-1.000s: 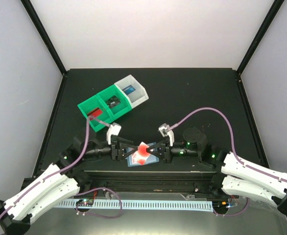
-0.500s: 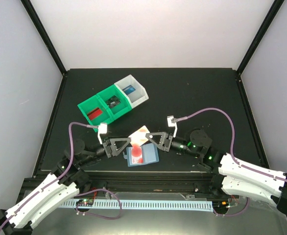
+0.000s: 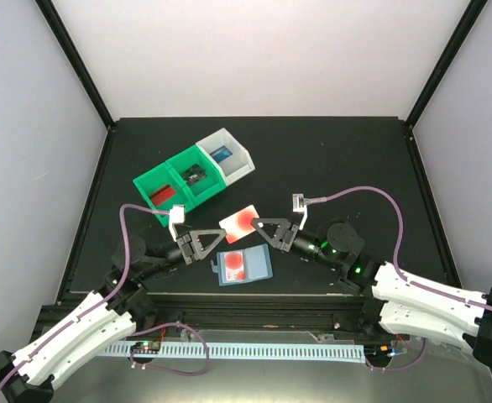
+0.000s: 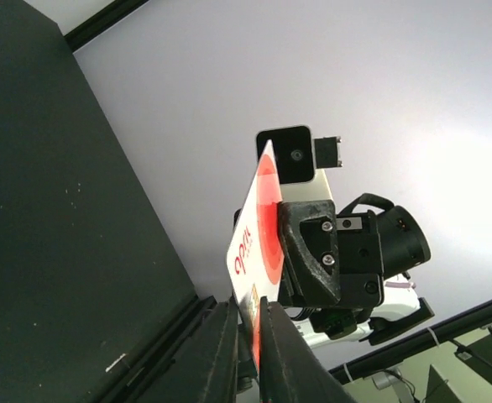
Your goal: Take the credit cards out of the card holder
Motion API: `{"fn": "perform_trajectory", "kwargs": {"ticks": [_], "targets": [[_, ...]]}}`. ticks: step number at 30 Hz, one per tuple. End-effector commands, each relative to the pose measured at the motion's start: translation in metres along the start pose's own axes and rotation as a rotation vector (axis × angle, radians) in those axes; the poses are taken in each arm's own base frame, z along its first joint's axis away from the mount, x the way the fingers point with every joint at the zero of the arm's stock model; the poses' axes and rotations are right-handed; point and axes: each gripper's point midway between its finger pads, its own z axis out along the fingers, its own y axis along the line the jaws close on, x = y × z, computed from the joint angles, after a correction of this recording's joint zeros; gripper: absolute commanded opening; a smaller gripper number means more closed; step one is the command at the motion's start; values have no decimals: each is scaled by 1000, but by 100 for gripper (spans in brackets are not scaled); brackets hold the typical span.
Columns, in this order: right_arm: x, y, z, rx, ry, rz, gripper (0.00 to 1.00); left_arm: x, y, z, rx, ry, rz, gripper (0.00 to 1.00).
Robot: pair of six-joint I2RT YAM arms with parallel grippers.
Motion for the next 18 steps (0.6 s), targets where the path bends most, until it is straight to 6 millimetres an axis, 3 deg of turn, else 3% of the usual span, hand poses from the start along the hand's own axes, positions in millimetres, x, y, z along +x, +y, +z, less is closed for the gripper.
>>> {"fn": "perform_trajectory", "kwargs": {"ticks": [1, 15, 18], "targets": [[-5, -3, 1, -5, -33, 15, 1, -4, -9, 0, 33, -16, 2, 4], [1, -15, -3, 15, -20, 13, 9, -5, -13, -2, 56, -28, 27, 2], [2, -18, -5, 25, -22, 12, 19, -4, -13, -3, 59, -26, 26, 2]]}}
